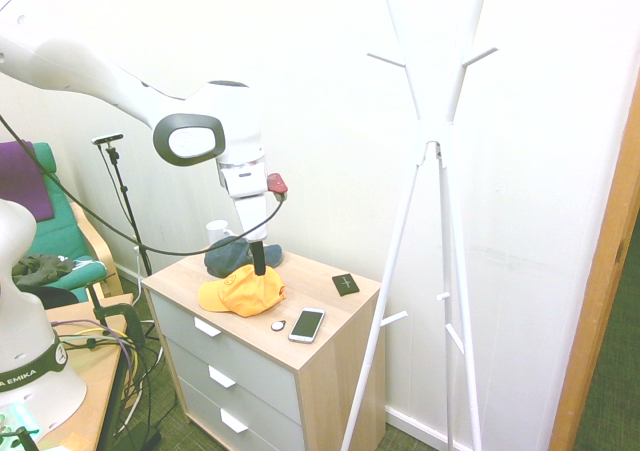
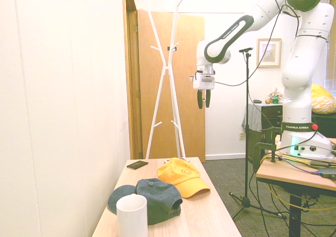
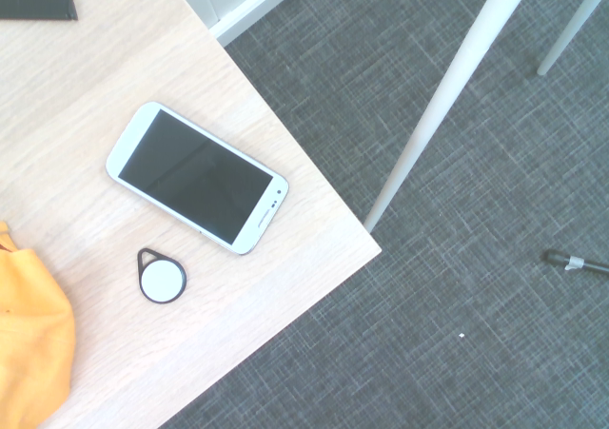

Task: Hang the cap

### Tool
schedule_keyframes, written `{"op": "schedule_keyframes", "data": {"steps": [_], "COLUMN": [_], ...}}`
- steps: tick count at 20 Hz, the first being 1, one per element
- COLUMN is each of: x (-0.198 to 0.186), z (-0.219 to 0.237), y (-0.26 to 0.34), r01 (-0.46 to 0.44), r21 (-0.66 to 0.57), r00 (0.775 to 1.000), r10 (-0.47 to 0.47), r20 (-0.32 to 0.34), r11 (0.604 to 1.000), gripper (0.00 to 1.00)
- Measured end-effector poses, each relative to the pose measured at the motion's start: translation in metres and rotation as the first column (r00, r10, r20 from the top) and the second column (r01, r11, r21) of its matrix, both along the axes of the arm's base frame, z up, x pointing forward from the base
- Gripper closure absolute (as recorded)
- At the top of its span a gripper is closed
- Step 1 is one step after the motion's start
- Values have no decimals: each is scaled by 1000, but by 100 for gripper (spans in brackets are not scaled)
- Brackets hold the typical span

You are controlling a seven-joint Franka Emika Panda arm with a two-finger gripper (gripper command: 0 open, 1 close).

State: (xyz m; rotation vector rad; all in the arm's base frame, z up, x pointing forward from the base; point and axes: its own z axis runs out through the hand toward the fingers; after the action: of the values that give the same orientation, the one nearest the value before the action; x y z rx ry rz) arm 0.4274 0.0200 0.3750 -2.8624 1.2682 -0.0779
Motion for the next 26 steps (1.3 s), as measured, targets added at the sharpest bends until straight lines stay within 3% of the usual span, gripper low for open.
{"op": "schedule_keyframes", "data": {"steps": [4,8,15,19,26], "x": [2,14,51,49,61], "z": [-3,-20,-99,-147,-187], "y": [15,84,201,253,288], "r01": [-30,-91,-181,-241,-259], "r21": [-6,-14,-66,-83,-55], "r00": [1000,996,984,970,964], "r10": [29,91,179,236,255], "r20": [-8,6,-23,-63,-72], "r11": [1000,996,981,967,964], "gripper": [0,0,0,0,0]}}
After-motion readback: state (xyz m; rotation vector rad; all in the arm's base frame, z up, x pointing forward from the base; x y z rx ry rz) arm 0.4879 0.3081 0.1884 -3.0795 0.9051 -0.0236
